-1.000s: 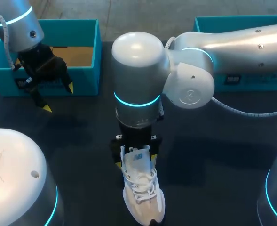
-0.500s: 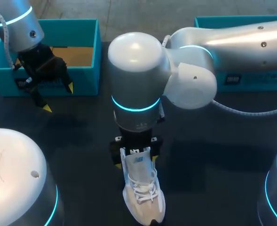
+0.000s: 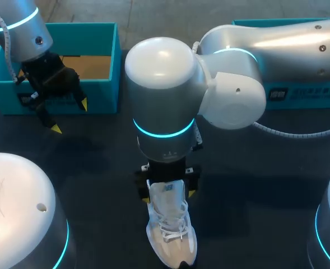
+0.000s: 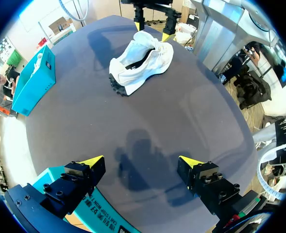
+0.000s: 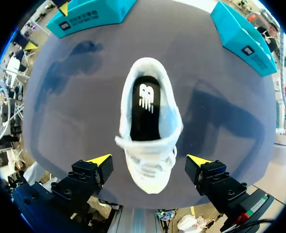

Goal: Take the shoe out of the shoebox, open the shoe tongue, remove and reinsert the insole, then place the shoe into the shoebox

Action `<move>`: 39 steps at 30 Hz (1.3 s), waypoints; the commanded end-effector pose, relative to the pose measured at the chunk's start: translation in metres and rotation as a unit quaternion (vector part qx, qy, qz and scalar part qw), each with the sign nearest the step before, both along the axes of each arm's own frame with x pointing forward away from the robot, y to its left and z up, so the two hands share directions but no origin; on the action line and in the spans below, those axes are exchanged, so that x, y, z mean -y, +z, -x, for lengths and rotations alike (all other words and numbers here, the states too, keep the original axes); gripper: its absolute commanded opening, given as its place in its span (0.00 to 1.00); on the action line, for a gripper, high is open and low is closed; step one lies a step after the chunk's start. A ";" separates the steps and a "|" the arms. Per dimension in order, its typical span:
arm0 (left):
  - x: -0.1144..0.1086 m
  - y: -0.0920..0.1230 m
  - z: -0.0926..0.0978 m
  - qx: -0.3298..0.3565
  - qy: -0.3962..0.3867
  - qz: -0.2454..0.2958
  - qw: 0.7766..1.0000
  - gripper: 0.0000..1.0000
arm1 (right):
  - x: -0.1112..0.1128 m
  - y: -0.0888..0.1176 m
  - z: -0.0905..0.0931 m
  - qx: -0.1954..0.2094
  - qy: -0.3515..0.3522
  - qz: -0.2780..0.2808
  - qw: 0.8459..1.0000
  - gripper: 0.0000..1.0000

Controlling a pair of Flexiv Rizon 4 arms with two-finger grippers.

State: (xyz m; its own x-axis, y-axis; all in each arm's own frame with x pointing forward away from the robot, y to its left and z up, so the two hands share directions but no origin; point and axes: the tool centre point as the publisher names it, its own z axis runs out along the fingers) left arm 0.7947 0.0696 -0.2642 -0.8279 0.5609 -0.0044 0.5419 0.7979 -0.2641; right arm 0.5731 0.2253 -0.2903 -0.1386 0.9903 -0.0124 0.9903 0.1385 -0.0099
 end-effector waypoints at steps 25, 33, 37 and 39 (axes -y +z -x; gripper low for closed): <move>0.000 0.000 0.001 0.001 0.000 -0.001 1.000 1.00 | -0.003 -0.015 0.007 -0.001 0.027 -0.023 0.999 0.32; 0.000 0.000 0.001 0.001 0.000 -0.001 1.000 1.00 | -0.003 -0.025 -0.013 0.002 0.041 -0.025 0.999 0.28; 0.000 0.000 0.001 0.001 0.000 -0.001 1.000 1.00 | 0.001 -0.027 -0.020 0.004 0.033 -0.021 0.999 0.25; 0.000 0.000 0.001 0.001 0.000 -0.001 1.000 1.00 | 0.001 -0.029 -0.021 0.006 0.029 -0.020 0.999 0.25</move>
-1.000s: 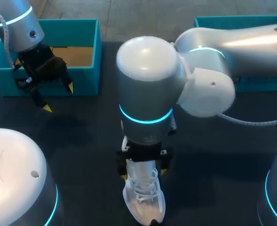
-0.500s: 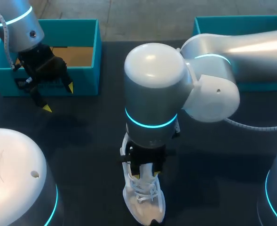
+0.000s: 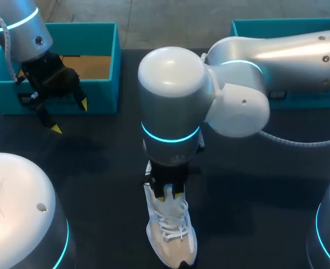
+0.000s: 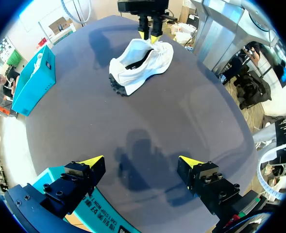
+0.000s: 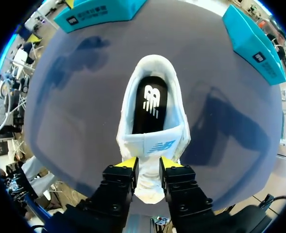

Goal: Take the shoe out of the shoebox, open the shoe tongue, remove and reinsert the insole, then place the shoe into the shoebox

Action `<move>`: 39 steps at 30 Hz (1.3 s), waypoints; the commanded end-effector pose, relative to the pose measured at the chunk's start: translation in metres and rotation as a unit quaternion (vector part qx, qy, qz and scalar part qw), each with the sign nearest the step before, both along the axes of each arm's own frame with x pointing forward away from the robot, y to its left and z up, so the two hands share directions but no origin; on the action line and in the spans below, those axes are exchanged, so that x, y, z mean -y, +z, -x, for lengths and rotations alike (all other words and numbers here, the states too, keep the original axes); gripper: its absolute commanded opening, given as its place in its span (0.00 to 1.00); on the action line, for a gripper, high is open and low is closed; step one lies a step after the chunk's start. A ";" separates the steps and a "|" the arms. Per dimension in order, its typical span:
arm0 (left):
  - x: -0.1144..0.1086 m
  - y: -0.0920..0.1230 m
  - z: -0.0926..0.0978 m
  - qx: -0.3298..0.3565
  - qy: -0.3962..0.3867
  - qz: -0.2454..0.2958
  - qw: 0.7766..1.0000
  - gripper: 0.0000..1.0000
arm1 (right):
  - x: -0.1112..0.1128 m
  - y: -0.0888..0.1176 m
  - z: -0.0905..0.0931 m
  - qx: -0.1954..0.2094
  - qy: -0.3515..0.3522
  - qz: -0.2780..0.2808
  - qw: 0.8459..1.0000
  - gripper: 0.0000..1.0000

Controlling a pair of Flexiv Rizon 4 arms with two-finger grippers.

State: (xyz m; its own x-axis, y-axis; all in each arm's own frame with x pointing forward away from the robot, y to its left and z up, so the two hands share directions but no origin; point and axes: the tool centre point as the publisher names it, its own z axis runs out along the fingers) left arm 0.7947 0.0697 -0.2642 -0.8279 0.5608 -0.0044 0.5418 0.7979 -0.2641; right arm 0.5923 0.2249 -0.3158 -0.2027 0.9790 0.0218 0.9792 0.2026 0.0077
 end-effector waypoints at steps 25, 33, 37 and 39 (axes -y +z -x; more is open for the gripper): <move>0.000 0.000 0.001 0.001 0.000 -0.001 1.000 1.00 | -0.008 -0.032 -0.014 -0.005 -0.021 -0.006 1.000 0.26; 0.000 0.000 0.001 0.001 0.000 -0.001 1.000 1.00 | -0.010 -0.010 -0.006 0.019 -0.029 0.017 0.999 0.24; 0.000 0.000 0.001 0.001 0.000 -0.001 1.000 1.00 | -0.013 -0.021 -0.005 0.014 -0.028 0.010 0.999 0.24; 0.000 0.000 0.001 0.001 0.000 -0.001 1.000 1.00 | -0.013 -0.028 -0.007 0.009 -0.029 0.000 1.000 0.24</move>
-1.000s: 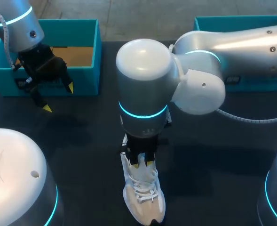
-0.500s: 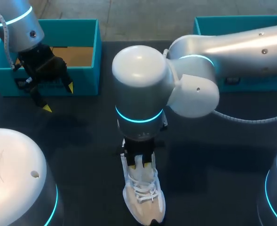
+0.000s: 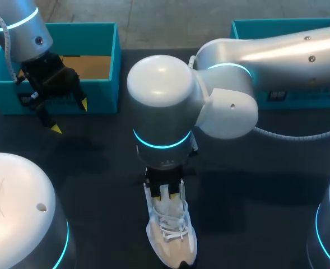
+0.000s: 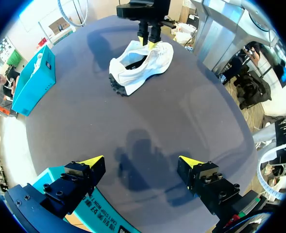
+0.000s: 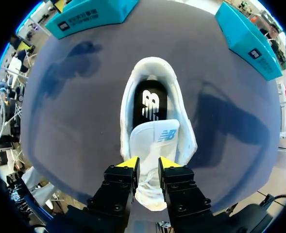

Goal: Take the shoe out of the shoebox, open the shoe tongue, remove and reinsert the insole, then place the shoe into the shoebox

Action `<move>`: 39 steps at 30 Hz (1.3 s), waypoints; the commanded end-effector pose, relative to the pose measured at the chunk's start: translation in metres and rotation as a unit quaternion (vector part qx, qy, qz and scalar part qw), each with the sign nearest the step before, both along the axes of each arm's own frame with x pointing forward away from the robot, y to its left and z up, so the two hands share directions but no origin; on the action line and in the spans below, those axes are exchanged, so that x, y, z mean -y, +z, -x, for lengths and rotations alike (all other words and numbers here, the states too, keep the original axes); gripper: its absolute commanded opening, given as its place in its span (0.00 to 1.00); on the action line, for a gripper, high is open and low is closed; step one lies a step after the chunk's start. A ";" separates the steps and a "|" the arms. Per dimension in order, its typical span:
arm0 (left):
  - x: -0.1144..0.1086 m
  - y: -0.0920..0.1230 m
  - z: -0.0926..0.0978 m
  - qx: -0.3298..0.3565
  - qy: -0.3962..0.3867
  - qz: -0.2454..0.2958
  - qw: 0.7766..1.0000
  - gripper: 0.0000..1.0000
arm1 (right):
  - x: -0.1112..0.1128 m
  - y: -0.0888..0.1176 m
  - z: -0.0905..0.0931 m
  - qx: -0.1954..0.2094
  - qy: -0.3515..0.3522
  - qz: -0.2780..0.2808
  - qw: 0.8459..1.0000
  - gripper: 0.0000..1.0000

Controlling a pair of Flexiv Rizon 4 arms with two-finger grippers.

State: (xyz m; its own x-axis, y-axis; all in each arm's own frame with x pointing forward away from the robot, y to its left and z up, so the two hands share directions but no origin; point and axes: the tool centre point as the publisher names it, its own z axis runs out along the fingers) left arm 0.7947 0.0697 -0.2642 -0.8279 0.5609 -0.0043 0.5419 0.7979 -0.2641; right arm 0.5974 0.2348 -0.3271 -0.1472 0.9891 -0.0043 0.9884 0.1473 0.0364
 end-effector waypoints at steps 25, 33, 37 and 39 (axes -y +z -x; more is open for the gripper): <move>0.000 0.000 0.001 0.001 0.000 -0.001 1.000 1.00 | 0.009 0.043 -0.030 0.041 0.129 -0.035 0.990 0.32; 0.000 0.000 0.001 0.001 0.000 -0.001 1.000 1.00 | 0.014 0.060 -0.046 0.011 0.262 -0.041 0.964 0.85; 0.000 0.000 0.001 0.001 0.000 -0.001 1.000 1.00 | 0.013 0.059 -0.052 -0.090 0.306 -0.081 0.944 1.00; 0.000 0.000 0.001 0.001 0.000 -0.001 1.000 1.00 | 0.013 0.059 -0.052 -0.090 0.306 -0.081 0.944 1.00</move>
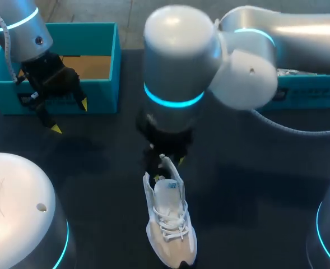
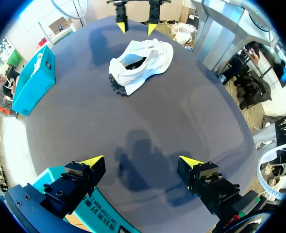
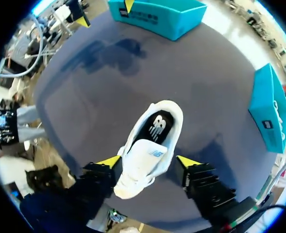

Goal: Take the shoe out of the shoebox, open the shoe tongue, remove and reinsert the insole, then place the shoe into the shoebox

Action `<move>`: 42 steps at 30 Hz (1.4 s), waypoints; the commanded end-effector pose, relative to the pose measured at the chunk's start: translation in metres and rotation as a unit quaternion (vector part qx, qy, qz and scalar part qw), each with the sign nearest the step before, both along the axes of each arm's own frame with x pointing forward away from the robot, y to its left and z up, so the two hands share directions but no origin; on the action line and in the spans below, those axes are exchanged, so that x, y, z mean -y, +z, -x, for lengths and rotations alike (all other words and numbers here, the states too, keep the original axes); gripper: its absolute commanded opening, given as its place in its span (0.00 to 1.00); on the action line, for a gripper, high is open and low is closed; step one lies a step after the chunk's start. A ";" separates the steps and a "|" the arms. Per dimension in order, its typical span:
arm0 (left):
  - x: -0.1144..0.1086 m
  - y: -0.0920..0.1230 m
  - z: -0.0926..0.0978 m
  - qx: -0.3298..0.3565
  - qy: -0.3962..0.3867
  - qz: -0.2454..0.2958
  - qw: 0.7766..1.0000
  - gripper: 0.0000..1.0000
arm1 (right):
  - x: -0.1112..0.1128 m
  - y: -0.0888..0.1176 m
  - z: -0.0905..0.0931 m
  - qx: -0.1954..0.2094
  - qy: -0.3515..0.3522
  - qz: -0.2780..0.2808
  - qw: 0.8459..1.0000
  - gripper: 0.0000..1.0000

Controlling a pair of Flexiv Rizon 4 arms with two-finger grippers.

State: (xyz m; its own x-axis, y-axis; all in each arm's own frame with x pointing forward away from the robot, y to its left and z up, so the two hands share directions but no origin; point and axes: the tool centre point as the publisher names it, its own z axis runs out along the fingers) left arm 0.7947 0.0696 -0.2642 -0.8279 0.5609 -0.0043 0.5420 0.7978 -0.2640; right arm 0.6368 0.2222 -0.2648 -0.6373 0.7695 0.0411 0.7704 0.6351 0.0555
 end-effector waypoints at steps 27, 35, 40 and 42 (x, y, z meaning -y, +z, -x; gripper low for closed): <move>-0.021 0.009 -0.025 -0.037 0.106 -0.047 0.993 1.00 | -0.011 0.001 -0.031 0.049 0.249 0.137 0.957 1.00; -0.040 0.018 -0.040 -0.058 0.254 -0.072 0.963 1.00 | -0.005 -0.006 -0.046 0.108 0.333 0.116 0.930 1.00; -0.040 0.018 -0.040 -0.058 0.254 -0.072 0.963 1.00 | -0.005 -0.006 -0.046 0.108 0.333 0.116 0.930 1.00; -0.040 0.018 -0.040 -0.058 0.254 -0.072 0.963 1.00 | -0.005 -0.006 -0.046 0.108 0.333 0.116 0.930 1.00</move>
